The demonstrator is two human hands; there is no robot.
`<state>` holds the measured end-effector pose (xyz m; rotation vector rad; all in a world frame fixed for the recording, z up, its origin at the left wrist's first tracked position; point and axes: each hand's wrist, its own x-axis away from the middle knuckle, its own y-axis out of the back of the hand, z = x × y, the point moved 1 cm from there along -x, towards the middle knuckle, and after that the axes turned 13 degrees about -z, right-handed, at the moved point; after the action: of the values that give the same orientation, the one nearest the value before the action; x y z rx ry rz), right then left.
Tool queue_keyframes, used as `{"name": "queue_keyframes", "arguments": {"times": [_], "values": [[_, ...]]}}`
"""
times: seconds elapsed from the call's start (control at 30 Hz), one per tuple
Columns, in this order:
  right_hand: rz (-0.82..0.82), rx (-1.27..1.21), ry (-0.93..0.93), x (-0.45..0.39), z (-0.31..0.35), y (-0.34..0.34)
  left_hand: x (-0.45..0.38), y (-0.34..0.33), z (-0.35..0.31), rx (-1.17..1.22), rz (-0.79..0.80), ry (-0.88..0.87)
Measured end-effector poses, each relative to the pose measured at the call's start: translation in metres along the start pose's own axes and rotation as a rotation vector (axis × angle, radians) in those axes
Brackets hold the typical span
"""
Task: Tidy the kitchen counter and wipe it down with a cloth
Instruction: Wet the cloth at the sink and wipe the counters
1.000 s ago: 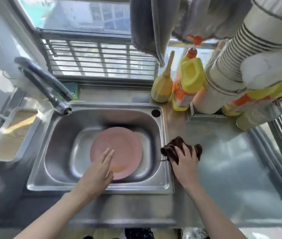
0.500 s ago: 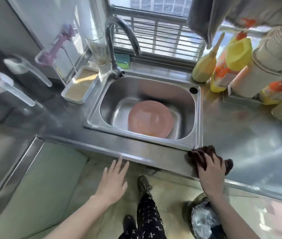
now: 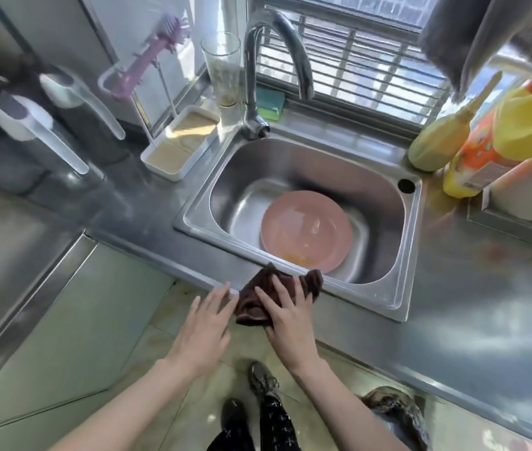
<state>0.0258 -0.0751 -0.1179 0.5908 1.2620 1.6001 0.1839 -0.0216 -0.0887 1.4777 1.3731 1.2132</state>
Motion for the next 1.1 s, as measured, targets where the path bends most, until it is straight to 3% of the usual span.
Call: {"name": "queue_keyframes", "arguments": {"times": [0.13,0.33,0.6,0.83,1.1], "values": [[0.009,0.076,0.048,0.029,-0.040,0.012,-0.015,0.010,0.013,0.026,0.014,0.218],[0.048,0.146,-0.208,0.054,-0.066,0.029,-0.016,0.019,0.026,0.106,0.034,0.270],[0.176,-0.004,-0.102,-0.031,0.033,-0.028,0.017,0.045,0.071,0.193,-0.047,0.543],[0.183,-0.018,0.271,-0.108,0.122,-0.070,0.041,0.073,0.131,0.267,-0.244,0.694],[0.295,-0.131,0.097,-0.203,0.239,-0.124,0.092,0.078,0.234,0.214,-0.363,0.885]]}}
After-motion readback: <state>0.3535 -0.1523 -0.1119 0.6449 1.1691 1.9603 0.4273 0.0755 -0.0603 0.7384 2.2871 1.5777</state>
